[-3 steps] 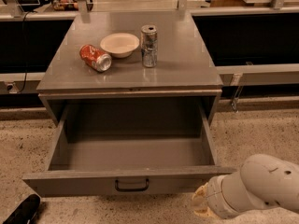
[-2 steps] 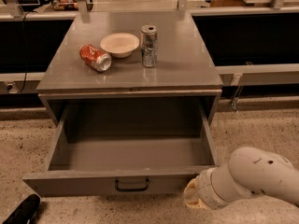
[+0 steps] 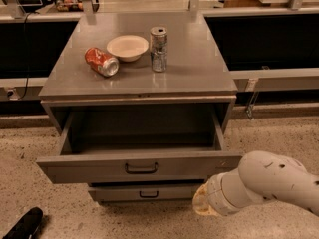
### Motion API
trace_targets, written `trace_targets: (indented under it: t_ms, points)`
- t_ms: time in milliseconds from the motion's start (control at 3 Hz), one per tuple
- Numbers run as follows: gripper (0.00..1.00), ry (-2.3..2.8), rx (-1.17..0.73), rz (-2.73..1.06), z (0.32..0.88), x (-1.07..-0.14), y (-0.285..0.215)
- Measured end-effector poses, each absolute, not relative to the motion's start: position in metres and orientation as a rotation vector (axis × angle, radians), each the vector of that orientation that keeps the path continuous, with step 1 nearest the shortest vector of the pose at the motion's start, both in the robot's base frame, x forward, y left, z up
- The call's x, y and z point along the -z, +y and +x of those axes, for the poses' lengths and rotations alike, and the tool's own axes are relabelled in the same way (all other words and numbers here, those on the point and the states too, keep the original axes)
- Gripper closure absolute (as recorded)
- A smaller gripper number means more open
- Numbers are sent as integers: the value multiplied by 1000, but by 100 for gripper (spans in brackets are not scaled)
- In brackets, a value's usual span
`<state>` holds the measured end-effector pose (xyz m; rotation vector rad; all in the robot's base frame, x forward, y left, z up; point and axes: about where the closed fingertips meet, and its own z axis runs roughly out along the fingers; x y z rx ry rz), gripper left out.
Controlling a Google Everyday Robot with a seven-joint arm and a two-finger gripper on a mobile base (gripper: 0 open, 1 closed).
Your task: Close top drawer
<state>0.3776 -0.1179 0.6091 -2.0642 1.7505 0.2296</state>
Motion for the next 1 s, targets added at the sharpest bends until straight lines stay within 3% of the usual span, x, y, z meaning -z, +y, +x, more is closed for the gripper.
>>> trace_targets:
  t_ms: [1000]
  points:
    - [100, 1734, -127, -2027, 471, -617, -96]
